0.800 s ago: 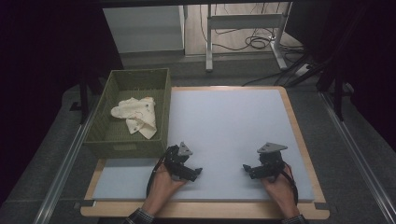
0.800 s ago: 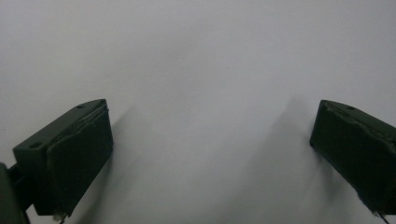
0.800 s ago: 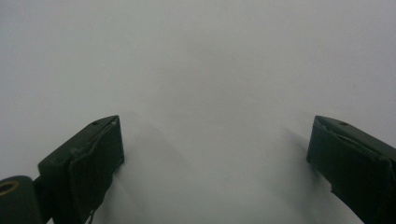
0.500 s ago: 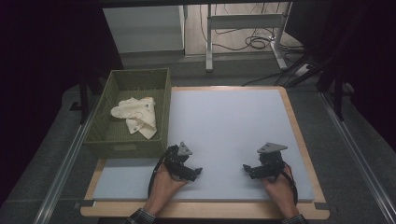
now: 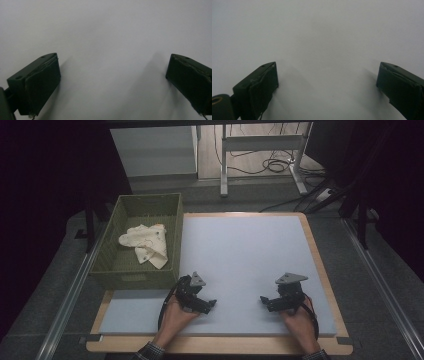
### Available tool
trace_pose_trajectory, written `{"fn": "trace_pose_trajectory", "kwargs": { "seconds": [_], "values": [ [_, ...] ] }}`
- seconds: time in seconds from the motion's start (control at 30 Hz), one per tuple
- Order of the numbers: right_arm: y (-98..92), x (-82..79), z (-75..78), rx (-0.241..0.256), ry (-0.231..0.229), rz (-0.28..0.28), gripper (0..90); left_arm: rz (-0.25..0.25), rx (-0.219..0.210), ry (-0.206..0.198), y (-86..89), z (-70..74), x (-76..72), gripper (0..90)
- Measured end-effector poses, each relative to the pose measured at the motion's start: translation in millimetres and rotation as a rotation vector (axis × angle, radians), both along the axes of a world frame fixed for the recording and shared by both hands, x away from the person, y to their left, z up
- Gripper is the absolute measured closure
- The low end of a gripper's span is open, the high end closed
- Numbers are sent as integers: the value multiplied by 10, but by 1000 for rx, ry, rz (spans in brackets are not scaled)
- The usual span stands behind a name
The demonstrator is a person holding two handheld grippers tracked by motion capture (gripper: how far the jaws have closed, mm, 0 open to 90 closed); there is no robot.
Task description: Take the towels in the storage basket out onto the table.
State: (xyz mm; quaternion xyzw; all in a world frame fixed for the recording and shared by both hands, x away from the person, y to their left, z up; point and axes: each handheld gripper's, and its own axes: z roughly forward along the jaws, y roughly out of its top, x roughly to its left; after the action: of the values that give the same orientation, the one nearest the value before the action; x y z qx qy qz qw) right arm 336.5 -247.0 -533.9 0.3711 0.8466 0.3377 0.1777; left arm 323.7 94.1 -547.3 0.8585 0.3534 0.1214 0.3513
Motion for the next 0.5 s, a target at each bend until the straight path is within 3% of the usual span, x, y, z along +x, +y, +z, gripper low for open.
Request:
{"fn": "trace_pose_trajectory", "kwargs": {
  "seconds": [0.23, 0.5],
  "values": [
    [0, 0, 0, 0, 0, 1, 40, -15, 3, -8, -7, 14, -4, 24],
    [0, 0, 0, 0, 0, 0, 40, -43, 2, -3, -83, 137, 7, 25]
  ]
}}
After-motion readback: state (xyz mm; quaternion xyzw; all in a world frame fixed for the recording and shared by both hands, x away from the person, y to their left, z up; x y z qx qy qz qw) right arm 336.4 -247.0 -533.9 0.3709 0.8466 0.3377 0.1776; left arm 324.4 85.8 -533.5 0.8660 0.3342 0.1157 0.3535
